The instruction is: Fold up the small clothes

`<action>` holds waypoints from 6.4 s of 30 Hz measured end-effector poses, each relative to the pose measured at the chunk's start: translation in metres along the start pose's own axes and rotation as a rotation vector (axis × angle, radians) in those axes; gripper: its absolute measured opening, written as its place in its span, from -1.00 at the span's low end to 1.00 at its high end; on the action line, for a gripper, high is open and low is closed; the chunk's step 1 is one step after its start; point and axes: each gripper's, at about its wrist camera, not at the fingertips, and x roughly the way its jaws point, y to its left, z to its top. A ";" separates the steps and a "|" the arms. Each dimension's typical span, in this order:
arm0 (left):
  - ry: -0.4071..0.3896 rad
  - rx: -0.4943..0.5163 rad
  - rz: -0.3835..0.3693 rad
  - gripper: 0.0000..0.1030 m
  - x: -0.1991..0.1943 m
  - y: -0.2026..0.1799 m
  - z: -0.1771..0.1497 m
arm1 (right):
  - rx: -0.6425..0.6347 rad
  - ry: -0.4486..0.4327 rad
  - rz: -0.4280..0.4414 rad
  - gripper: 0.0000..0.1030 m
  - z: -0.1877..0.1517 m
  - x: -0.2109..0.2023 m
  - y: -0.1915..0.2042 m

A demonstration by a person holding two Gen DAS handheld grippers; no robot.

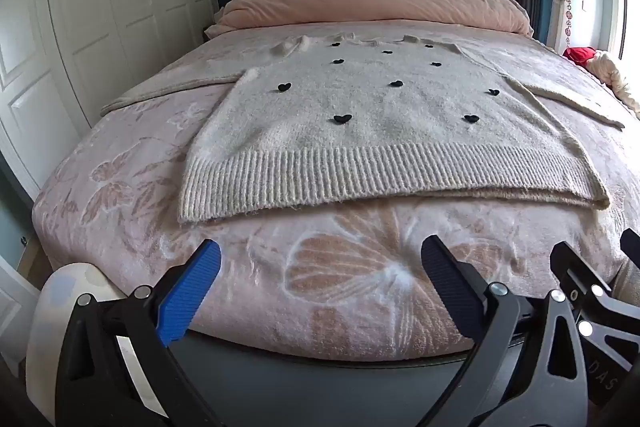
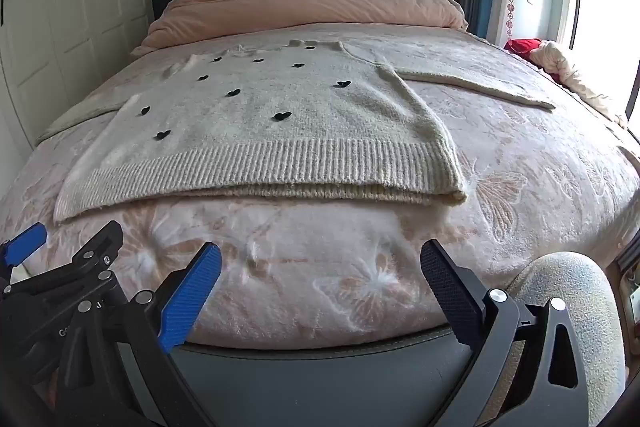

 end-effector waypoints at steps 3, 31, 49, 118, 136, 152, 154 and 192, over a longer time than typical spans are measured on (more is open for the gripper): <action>0.009 0.002 0.001 0.90 0.001 0.000 0.000 | -0.001 -0.002 -0.008 0.90 0.001 0.000 0.000; 0.012 0.021 0.019 0.90 0.005 0.001 -0.008 | -0.003 0.013 -0.002 0.90 -0.003 0.003 0.001; 0.013 0.026 0.023 0.90 0.007 0.000 -0.009 | -0.004 0.016 -0.003 0.90 -0.004 0.005 0.000; -0.005 0.125 -0.036 0.91 0.044 -0.018 0.101 | 0.474 0.047 -0.156 0.61 0.193 0.163 -0.325; 0.114 0.059 -0.068 0.91 0.110 -0.030 0.130 | 0.748 0.027 -0.064 -0.77 0.242 0.271 -0.423; 0.110 -0.235 -0.190 0.91 0.135 0.049 0.194 | -0.144 0.004 0.636 -0.29 0.348 0.245 0.051; 0.123 -0.257 -0.223 0.91 0.151 0.057 0.209 | -0.138 0.012 0.593 -0.04 0.331 0.248 0.044; 0.206 -0.434 -0.300 -0.74 0.330 0.047 0.239 | 0.074 0.274 0.243 -0.72 0.300 0.356 -0.085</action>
